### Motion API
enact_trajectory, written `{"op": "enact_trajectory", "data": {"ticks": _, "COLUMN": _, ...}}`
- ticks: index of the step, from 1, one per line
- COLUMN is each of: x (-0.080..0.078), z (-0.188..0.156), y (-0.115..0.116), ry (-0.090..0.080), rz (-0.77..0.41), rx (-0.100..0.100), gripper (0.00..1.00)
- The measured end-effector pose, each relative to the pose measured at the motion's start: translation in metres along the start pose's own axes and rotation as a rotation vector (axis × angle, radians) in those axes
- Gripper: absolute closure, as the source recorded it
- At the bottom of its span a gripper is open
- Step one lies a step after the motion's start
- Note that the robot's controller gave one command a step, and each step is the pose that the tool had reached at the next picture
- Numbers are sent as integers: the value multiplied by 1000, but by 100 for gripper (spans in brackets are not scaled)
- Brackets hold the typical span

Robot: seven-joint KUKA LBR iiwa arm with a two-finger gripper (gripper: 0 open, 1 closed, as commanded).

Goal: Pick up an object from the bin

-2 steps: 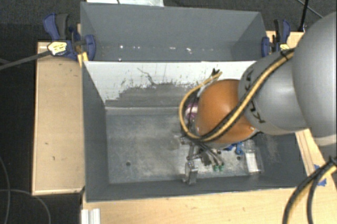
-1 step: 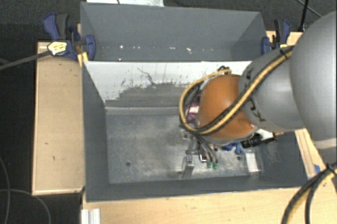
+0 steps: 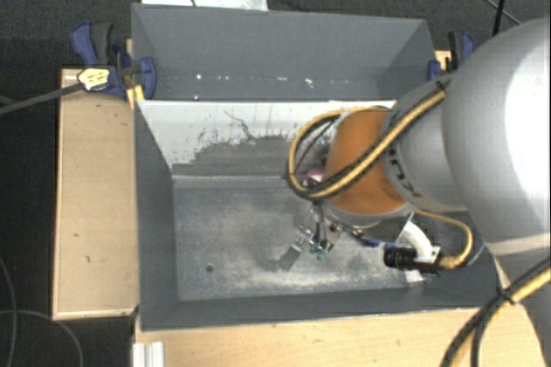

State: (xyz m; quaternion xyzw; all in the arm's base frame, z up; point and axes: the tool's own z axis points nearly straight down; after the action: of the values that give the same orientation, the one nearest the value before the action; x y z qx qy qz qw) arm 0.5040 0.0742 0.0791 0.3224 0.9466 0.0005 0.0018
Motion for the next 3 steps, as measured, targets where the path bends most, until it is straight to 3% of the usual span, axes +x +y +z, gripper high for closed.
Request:
{"op": "enact_trajectory", "data": {"ticks": 1, "x": -2, "z": 9, "y": -14, "ry": 4, "rz": 117, "rx": 4, "gripper": 0}}
{"op": "enact_trajectory", "data": {"ticks": 2, "x": 1, "z": 9, "y": -18, "ry": 7, "rz": 146, "rx": 4, "gripper": 0}}
{"op": "enact_trajectory", "data": {"ticks": 3, "x": 43, "z": 9, "y": 8, "ry": 8, "rz": 413, "rx": 6, "gripper": 0}}
